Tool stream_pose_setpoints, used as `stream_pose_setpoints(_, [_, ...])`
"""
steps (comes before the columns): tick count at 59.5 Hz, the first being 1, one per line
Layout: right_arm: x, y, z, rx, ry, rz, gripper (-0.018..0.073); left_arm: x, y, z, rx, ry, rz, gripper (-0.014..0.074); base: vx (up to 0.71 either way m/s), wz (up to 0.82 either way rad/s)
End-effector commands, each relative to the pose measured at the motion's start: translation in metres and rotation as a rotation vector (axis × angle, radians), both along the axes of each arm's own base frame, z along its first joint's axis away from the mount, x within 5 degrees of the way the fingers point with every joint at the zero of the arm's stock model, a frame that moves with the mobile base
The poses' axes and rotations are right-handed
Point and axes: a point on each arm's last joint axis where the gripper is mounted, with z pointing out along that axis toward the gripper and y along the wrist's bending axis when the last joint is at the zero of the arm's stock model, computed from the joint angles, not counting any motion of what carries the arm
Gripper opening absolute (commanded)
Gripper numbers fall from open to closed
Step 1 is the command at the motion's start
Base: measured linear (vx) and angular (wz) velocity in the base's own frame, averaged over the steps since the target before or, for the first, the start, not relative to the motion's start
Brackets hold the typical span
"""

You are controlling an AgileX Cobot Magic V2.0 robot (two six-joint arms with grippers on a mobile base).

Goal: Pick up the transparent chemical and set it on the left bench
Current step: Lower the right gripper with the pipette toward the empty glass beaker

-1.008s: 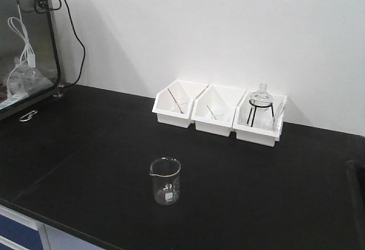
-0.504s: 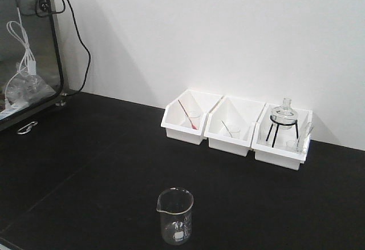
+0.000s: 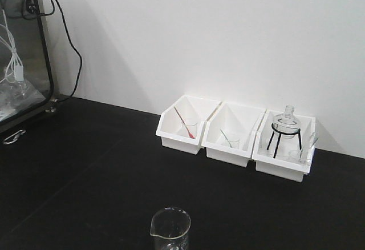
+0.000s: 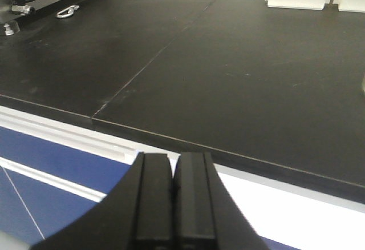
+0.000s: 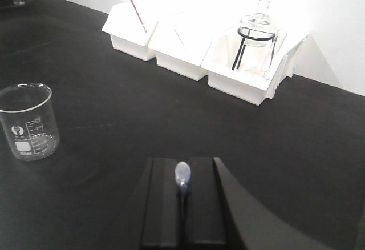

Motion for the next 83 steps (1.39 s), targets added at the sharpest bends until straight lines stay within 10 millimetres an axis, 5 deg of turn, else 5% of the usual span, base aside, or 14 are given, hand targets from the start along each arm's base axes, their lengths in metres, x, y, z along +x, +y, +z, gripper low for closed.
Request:
stream_pose_setpoints(1, [0.002,-0.002,0.017,0.01,-0.105,-0.021,-0.0001,-0.001,0.0,0.003,-0.014,-0.081,-0.001,-0.0003,0.06,-0.03])
stream_pose_setpoints(44, [0.012,-0.003,0.028,0.077,-0.174,-0.054,-0.0001,-0.001,0.0,0.003,-0.014,-0.081,-0.001,-0.0003,0.01,-0.01])
stream_pose_setpoints(64, [0.063,0.004,0.036,0.339,0.01,-0.09,-0.0001,-0.001,0.0,0.003,-0.014,-0.081,-0.001,-0.0003,0.0,0.0])
stream_pose_setpoints(76, [0.099,0.014,0.064,0.334,0.04,-0.031,-0.0001,-0.001,0.0,0.003,-0.014,-0.081,-0.001,-0.0003,0.0,0.0])
stream_pose_setpoints(83, [0.122,0.04,0.083,0.303,0.012,0.085,-0.0001,-0.001,0.0,0.003,-0.014,-0.081,-0.001,-0.0003,0.0,0.0])
